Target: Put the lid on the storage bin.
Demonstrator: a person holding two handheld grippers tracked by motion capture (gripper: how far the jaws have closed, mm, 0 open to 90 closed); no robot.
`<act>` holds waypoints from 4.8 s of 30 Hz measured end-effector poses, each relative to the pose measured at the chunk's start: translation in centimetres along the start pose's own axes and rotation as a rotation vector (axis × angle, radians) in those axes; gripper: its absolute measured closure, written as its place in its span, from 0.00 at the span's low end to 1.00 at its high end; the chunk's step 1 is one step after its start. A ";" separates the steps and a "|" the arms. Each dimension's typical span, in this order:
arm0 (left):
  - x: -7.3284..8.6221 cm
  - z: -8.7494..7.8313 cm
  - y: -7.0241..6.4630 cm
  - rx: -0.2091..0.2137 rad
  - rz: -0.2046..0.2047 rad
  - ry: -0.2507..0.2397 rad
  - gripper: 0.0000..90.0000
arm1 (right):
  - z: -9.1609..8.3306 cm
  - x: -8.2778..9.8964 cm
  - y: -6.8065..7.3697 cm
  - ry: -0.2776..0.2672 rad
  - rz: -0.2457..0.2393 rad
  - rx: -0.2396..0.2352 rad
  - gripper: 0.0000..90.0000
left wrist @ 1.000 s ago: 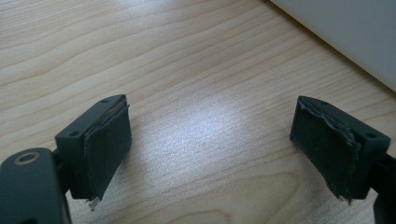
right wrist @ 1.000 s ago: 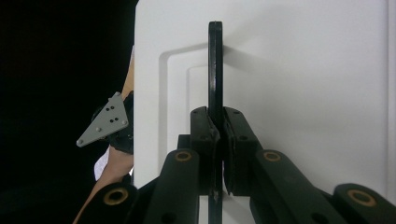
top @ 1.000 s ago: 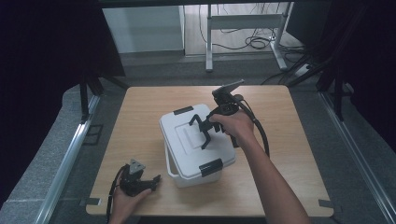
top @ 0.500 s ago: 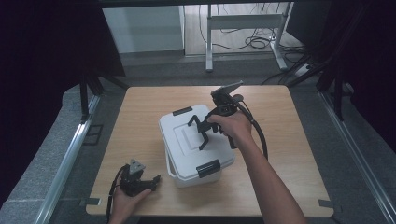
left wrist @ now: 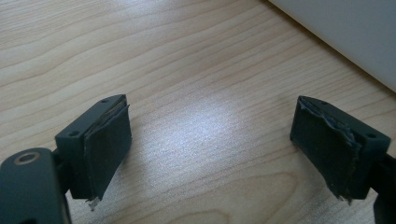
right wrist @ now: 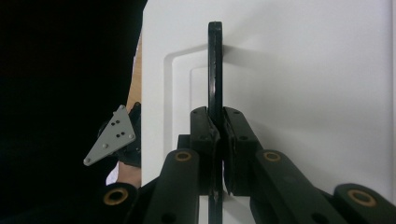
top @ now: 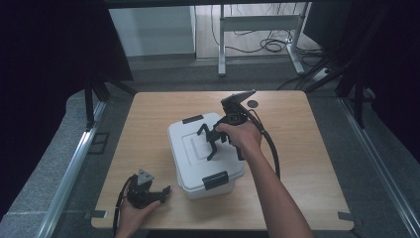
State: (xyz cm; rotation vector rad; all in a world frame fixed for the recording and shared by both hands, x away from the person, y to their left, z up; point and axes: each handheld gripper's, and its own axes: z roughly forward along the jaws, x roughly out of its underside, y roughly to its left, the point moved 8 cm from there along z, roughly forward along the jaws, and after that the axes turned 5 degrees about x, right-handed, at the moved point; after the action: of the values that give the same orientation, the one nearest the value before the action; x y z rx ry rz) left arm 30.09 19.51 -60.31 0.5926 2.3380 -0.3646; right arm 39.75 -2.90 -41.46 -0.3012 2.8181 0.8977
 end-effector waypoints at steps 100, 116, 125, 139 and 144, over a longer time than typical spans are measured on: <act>-0.1 0.1 -0.1 0.011 0.013 0.003 0.14 | -1.6 1.6 -6.0 -0.158 -0.080 0.010 0.66; -0.2 0.2 -0.1 0.011 0.014 0.002 0.14 | -1.0 2.6 -8.8 -0.147 -0.041 0.013 0.64; -0.2 0.2 -0.1 0.010 0.015 0.002 0.14 | -1.1 2.9 -9.3 -0.171 -0.021 -0.015 0.64; -0.2 0.2 -0.1 0.010 0.015 0.001 0.14 | -1.5 3.2 -9.8 -0.173 -0.014 -0.025 0.64; -0.2 0.2 -0.1 0.010 0.015 0.001 0.14 | -1.5 3.2 -9.8 -0.175 -0.013 -0.026 0.64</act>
State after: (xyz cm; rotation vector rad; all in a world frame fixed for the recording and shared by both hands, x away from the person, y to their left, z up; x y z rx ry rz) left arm 30.23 19.31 -60.31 0.6146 2.3334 -0.3696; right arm 38.87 -12.06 -46.36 -0.2321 2.6439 0.9109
